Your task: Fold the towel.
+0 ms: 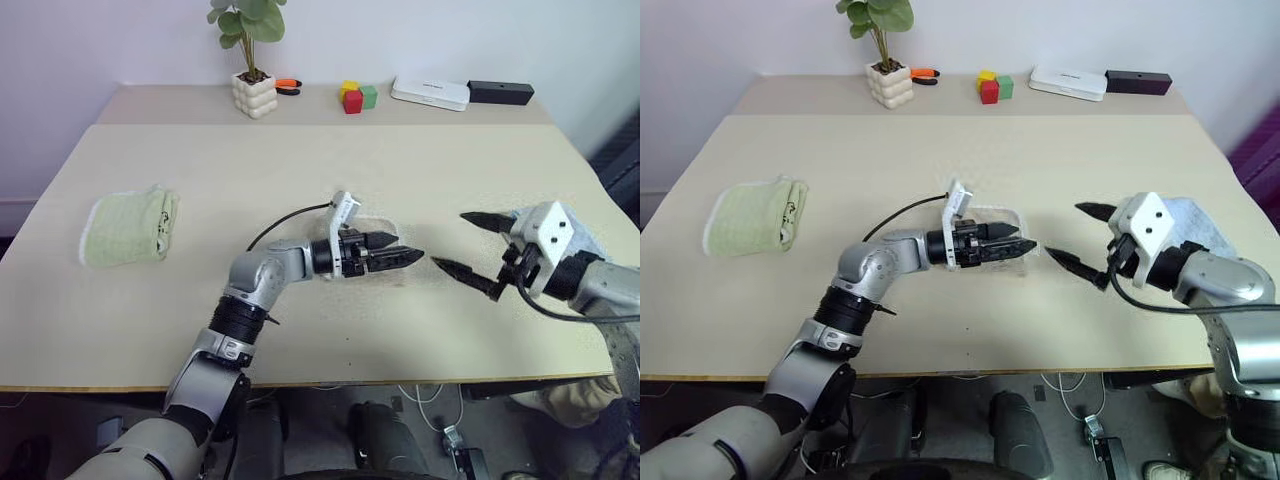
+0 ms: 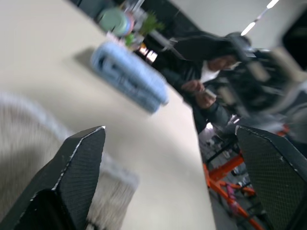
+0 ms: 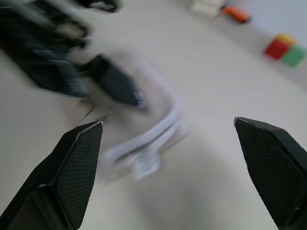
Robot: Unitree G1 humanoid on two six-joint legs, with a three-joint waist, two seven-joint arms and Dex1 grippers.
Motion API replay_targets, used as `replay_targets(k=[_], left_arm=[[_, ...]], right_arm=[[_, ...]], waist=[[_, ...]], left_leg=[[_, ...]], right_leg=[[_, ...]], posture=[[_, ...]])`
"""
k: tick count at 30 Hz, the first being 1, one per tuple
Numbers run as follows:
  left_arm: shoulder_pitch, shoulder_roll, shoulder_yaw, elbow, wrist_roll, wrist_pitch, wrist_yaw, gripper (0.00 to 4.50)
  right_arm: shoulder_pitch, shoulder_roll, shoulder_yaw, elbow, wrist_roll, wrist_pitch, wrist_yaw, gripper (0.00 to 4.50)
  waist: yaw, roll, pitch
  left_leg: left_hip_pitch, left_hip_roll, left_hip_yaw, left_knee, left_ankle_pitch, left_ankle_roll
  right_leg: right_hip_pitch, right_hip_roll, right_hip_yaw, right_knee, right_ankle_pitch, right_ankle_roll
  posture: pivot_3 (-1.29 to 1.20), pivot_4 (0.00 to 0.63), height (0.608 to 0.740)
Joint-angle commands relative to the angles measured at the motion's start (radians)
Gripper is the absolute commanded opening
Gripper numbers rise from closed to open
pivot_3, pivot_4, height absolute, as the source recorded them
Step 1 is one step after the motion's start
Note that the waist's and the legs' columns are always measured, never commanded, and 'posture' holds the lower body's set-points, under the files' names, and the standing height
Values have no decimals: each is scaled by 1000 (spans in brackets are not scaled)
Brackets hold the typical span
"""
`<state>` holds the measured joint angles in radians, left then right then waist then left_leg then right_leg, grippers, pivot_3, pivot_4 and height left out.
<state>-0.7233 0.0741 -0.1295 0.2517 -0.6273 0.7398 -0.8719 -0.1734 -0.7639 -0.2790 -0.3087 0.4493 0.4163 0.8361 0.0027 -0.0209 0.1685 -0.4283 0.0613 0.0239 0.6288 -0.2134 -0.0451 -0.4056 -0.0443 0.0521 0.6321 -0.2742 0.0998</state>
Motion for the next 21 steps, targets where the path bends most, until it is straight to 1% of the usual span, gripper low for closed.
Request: replay_targets(k=[1,2,3,5,6,7,8,9,12,14,15,18,19,21], left_arm=[[-32,17,110,-45,-69,17,11,3963],[-36,17,138,-44,-82,9,14,3631],[-43,16,173,-38,-103,12,22,3124],[-45,18,214,-20,-86,-42,48,2158],[-45,20,221,-8,-64,-63,69,1589],[-42,23,224,10,-45,-66,92,1162],[-38,28,221,22,-35,-54,108,551],[-30,27,222,31,-24,-54,127,30],[-12,14,230,55,6,-91,175,0],[-14,1,240,79,27,-129,212,0],[-18,-5,244,91,35,-147,226,0],[-32,-15,235,143,79,-210,252,0],[-36,-18,224,165,103,-235,261,0],[-38,-34,211,206,145,-287,288,0]], right_arm=[[-100,81,19,27,20,22,-99,4500],[-124,107,33,33,24,34,-116,4500],[-140,129,58,33,16,36,-127,4241],[-166,174,114,33,-12,37,-154,3603],[-175,188,143,32,-36,26,-165,3119],[-182,200,170,34,-54,15,-170,2671],[-189,211,189,39,-68,7,-177,2066],[-200,231,205,53,-81,-2,-192,1567],[-236,293,237,94,-114,-25,-242,35],[-263,330,262,145,-171,-38,-302,35],[-279,342,278,188,-235,-61,-361,35],[-320,411,267,314,-324,-52,-536,35],[-324,434,266,335,-335,-61,-567,35],[-307,468,312,335,-386,-95,-604,35]], waist=[[-2,0,0],[-2,0,0],[-3,0,0],[-4,0,0],[-2,0,0],[2,0,0],[4,0,0],[6,0,0],[7,0,0],[7,0,0],[8,0,0],[7,0,0],[8,0,0],[7,1,0]], left_leg=[[0,0,0,0,0,0],[0,0,0,0,0,0],[0,0,0,0,0,0],[0,0,0,0,0,0],[0,0,0,0,0,0],[0,0,0,0,0,0],[0,0,0,0,0,0],[0,0,0,0,0,0],[0,0,0,1,0,0],[-1,0,0,1,0,0],[-1,0,0,1,0,0],[0,0,0,1,0,0],[0,0,0,1,0,0],[-1,0,0,1,0,0]], right_leg=[[0,0,0,0,0,0],[0,0,0,0,0,1],[0,0,0,0,1,2],[0,0,0,0,2,3],[0,0,0,1,2,4],[0,0,0,1,2,4],[0,0,0,1,2,4],[0,0,0,1,2,4],[0,0,0,1,3,6],[0,0,0,1,3,7],[0,0,0,1,3,7],[0,0,0,1,3,7],[0,0,0,1,3,7],[-1,0,0,2,3,7]], posture=[[0,150,740],[0,150,740],[0,150,740],[0,150,740],[0,150,740],[0,150,740],[0,150,740],[0,150,740],[0,150,740],[0,150,740],[0,150,740],[0,150,740],[0,150,740],[0,150,740]])
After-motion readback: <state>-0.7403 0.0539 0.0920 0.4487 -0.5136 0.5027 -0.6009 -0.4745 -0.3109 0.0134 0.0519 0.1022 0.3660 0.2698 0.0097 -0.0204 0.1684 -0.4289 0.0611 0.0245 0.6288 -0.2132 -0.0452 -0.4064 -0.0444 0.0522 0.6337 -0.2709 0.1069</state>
